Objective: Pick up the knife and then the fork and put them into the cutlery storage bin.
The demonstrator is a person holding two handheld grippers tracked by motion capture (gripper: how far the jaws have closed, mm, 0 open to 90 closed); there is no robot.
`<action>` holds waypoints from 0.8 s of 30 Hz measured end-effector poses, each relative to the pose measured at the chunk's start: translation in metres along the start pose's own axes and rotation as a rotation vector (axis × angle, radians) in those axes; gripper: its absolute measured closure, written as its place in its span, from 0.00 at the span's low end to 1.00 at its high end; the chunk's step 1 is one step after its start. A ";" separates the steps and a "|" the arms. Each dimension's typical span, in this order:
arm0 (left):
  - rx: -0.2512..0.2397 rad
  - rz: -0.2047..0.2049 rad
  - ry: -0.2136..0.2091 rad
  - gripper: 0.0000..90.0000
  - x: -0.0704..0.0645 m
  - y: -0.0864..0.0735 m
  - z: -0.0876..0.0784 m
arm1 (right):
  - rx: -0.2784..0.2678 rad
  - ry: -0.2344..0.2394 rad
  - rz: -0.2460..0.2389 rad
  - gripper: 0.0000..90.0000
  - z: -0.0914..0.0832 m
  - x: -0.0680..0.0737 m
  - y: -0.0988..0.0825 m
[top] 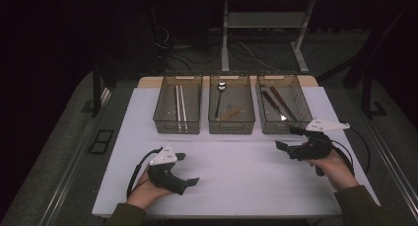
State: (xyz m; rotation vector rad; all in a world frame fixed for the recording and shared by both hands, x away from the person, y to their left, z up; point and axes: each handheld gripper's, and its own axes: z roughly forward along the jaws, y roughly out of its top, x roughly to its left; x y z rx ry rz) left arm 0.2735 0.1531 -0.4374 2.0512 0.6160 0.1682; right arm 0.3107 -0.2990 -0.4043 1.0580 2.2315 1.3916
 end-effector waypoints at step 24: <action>0.005 -0.003 -0.005 0.02 -0.001 0.000 0.000 | 0.078 0.081 -0.055 0.16 -0.005 0.040 -0.047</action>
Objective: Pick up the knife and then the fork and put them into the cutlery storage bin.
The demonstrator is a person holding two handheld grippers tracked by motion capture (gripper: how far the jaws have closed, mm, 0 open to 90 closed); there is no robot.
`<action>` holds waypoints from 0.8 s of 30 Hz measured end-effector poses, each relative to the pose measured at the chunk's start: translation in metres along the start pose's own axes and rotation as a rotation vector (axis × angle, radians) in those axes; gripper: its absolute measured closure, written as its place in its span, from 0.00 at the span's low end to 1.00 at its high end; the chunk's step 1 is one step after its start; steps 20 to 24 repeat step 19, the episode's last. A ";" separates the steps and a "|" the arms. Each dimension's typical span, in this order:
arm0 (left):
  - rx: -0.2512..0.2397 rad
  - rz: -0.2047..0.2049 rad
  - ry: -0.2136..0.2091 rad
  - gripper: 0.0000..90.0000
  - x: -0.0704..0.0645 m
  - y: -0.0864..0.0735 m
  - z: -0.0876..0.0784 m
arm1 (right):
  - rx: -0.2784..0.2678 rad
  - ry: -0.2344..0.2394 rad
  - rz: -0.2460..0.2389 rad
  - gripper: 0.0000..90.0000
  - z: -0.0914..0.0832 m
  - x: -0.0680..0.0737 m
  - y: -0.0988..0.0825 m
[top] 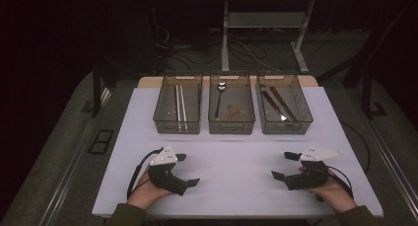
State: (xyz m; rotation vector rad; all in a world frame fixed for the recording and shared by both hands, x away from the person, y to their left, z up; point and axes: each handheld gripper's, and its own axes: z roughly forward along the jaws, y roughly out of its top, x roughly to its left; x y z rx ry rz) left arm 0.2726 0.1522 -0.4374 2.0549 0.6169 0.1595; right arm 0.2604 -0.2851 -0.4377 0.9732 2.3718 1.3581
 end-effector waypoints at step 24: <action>0.003 0.001 0.000 0.02 0.001 0.000 0.001 | 0.030 -0.022 0.008 0.13 0.003 -0.001 -0.007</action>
